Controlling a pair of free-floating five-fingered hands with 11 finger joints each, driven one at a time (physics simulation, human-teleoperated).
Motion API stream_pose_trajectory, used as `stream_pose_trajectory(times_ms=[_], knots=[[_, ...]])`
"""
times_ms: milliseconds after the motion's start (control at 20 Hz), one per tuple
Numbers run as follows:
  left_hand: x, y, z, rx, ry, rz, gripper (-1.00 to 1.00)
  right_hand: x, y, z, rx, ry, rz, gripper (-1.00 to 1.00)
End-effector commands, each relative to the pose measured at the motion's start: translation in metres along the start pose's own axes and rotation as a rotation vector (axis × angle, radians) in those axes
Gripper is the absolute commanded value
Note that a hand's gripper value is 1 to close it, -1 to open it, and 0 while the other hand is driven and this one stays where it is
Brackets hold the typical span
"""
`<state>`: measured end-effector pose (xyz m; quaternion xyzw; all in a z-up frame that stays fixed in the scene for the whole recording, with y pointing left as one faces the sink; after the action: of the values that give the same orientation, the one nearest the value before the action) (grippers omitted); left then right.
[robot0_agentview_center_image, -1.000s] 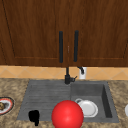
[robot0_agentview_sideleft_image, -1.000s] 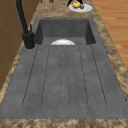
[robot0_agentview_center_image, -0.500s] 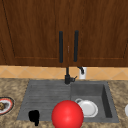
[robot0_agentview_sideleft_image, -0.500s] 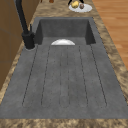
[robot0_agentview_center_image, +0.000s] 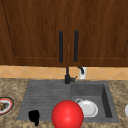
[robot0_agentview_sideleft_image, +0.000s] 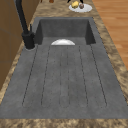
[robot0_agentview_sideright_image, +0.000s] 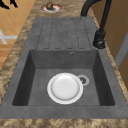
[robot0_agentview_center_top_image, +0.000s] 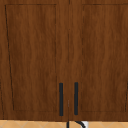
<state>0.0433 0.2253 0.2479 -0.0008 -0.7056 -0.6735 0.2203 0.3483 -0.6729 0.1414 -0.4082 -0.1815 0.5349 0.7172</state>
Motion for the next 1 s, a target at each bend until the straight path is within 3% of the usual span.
stream_pose_trajectory(times_ms=[0, 250, 550, 950], knots=[[0.0, 0.0, 0.0, 0.0, 0.0, 0.0, 0.0, -0.004, -0.004, 0.01, -0.079, -0.059, -0.055, -1.0], [0.0, 0.0, 0.0, 0.0, 0.0, 0.0, 0.0, -0.008, -0.01, 0.027, -0.09, -0.118, -0.079, -1.0], [0.0, 0.0, 0.0, 0.0, 0.0, 0.0, 0.0, -0.012, 0.001, 0.038, -0.08, -0.178, 0.017, -1.0], [0.0, 0.0, 0.0, 0.0, 0.0, 0.0, 0.0, -0.016, 0.019, 0.023, -0.043, -0.307, 0.038, -1.0]])
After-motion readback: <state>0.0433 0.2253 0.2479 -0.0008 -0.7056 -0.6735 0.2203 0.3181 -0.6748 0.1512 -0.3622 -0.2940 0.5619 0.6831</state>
